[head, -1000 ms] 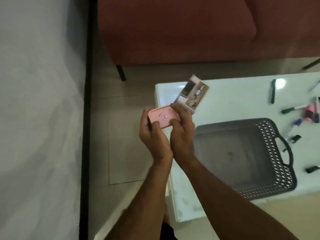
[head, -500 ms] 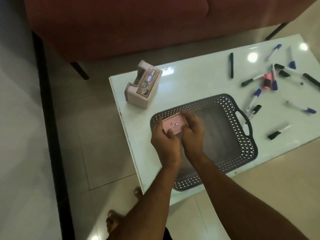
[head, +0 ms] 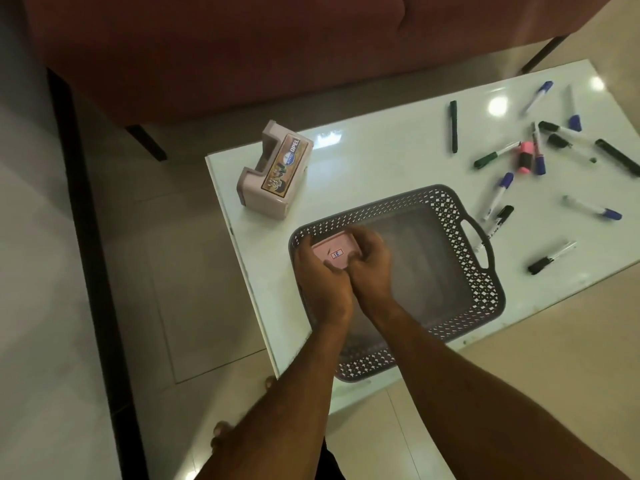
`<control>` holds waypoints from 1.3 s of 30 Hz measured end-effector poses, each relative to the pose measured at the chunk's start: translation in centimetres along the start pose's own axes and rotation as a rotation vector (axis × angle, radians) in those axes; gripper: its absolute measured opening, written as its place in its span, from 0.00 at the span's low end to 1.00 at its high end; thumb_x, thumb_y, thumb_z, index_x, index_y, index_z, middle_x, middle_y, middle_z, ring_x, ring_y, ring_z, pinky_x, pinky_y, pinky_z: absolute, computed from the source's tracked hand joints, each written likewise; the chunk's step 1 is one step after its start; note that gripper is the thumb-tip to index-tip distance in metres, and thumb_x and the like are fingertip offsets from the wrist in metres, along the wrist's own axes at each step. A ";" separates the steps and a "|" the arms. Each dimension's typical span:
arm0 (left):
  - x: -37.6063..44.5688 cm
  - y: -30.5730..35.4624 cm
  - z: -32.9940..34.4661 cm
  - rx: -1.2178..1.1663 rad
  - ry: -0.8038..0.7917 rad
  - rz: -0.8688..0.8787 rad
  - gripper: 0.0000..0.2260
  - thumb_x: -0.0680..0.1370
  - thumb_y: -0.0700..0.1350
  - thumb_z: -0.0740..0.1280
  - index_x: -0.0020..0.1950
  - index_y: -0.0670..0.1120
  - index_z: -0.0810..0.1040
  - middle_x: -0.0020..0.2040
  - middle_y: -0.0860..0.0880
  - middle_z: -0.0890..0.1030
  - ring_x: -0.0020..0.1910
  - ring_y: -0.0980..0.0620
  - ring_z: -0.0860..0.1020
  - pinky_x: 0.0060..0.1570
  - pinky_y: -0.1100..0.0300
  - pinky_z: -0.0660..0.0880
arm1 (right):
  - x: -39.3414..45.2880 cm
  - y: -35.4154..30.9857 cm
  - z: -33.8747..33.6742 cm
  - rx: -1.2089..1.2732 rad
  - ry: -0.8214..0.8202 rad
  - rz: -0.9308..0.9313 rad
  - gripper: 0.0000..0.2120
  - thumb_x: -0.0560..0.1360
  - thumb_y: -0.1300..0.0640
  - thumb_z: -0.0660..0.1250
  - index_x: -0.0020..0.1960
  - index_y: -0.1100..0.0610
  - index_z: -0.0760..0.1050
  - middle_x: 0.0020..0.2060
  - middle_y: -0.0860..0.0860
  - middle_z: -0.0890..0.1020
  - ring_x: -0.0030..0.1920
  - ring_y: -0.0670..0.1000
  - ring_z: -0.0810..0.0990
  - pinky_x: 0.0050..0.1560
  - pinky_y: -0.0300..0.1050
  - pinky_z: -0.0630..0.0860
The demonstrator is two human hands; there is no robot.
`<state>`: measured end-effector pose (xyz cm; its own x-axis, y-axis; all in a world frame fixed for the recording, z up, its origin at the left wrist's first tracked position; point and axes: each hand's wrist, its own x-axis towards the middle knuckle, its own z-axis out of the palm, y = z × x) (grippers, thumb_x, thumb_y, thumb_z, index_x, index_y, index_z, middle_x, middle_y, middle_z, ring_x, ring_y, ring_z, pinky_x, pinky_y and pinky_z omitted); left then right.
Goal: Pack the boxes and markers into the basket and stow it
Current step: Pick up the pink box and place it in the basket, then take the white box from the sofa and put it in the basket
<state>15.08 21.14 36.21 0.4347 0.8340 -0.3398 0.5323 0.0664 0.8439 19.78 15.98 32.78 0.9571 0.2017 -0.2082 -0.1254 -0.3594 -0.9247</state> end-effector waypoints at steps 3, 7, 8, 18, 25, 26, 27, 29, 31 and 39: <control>-0.1 0.7 -0.7 -0.007 -0.026 0.004 0.26 0.75 0.31 0.66 0.73 0.44 0.71 0.70 0.46 0.75 0.69 0.47 0.75 0.68 0.57 0.74 | 0.1 -0.8 -0.3 0.018 -0.014 0.053 0.26 0.67 0.76 0.57 0.61 0.64 0.79 0.56 0.62 0.82 0.57 0.57 0.83 0.50 0.38 0.81; -0.7 2.2 -2.8 -0.043 -0.050 0.025 0.25 0.78 0.31 0.66 0.74 0.45 0.72 0.70 0.47 0.77 0.70 0.49 0.75 0.68 0.59 0.75 | -0.9 -3.0 -1.6 -0.222 0.013 -0.024 0.26 0.73 0.75 0.62 0.69 0.62 0.74 0.65 0.55 0.77 0.66 0.52 0.75 0.69 0.48 0.74; -0.6 2.6 -3.8 -0.041 -0.046 0.039 0.24 0.78 0.31 0.66 0.74 0.44 0.73 0.70 0.47 0.77 0.70 0.49 0.75 0.68 0.59 0.74 | -1.3 -3.7 -2.0 -0.346 0.000 -0.101 0.25 0.75 0.72 0.63 0.71 0.62 0.72 0.67 0.56 0.76 0.69 0.53 0.73 0.72 0.50 0.71; 5.0 9.4 -19.6 0.411 -0.030 0.391 0.26 0.78 0.37 0.68 0.76 0.41 0.67 0.72 0.41 0.74 0.71 0.43 0.74 0.69 0.49 0.76 | -2.5 -17.8 0.6 -1.104 -0.182 -0.489 0.33 0.74 0.62 0.71 0.76 0.65 0.66 0.74 0.61 0.72 0.75 0.62 0.70 0.75 0.60 0.69; 10.8 17.6 -30.6 0.720 0.086 0.662 0.28 0.73 0.37 0.70 0.73 0.33 0.70 0.68 0.34 0.77 0.69 0.37 0.76 0.70 0.44 0.74 | -1.0 -30.4 6.1 -1.131 -0.194 -0.594 0.30 0.79 0.60 0.67 0.78 0.65 0.63 0.77 0.61 0.68 0.79 0.61 0.64 0.79 0.59 0.62; 11.9 18.9 -31.7 0.756 0.101 0.673 0.28 0.74 0.38 0.70 0.74 0.33 0.70 0.69 0.34 0.76 0.69 0.36 0.75 0.70 0.44 0.74 | -0.5 -32.2 6.8 -1.136 -0.202 -0.608 0.30 0.81 0.58 0.65 0.80 0.64 0.61 0.78 0.60 0.66 0.80 0.61 0.62 0.80 0.59 0.59; 12.9 20.2 -32.7 0.786 0.109 0.677 0.28 0.75 0.39 0.70 0.74 0.33 0.69 0.69 0.34 0.76 0.70 0.36 0.75 0.71 0.44 0.73 | 0.0 -33.9 7.5 -1.134 -0.214 -0.615 0.30 0.82 0.57 0.63 0.80 0.63 0.59 0.79 0.60 0.64 0.81 0.60 0.59 0.81 0.59 0.56; 15.2 22.9 -34.1 0.830 0.115 0.683 0.29 0.75 0.40 0.69 0.74 0.33 0.69 0.69 0.33 0.75 0.70 0.35 0.74 0.73 0.43 0.71 | 1.5 -37.2 9.0 -1.123 -0.219 -0.635 0.29 0.84 0.54 0.60 0.81 0.63 0.57 0.80 0.60 0.62 0.81 0.60 0.57 0.81 0.59 0.55; 17.7 25.4 -35.0 0.855 0.120 0.695 0.28 0.76 0.40 0.68 0.74 0.32 0.68 0.70 0.33 0.75 0.71 0.35 0.73 0.73 0.41 0.70 | 3.3 -40.0 10.3 -1.123 -0.209 -0.659 0.30 0.84 0.52 0.58 0.81 0.63 0.56 0.80 0.60 0.62 0.82 0.60 0.57 0.81 0.60 0.55; 29.8 34.7 -35.7 0.919 0.107 0.704 0.28 0.79 0.43 0.64 0.78 0.35 0.64 0.74 0.35 0.71 0.76 0.36 0.68 0.78 0.43 0.62 | 14.6 -48.9 16.1 -1.130 -0.227 -0.650 0.32 0.84 0.49 0.59 0.81 0.64 0.54 0.80 0.61 0.61 0.82 0.60 0.56 0.81 0.60 0.53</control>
<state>20.57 67.90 70.21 0.8039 0.5733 0.1584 0.5429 -0.8161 0.1981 35.69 51.20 69.78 0.6808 0.7322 0.0185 0.7281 -0.6738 -0.1257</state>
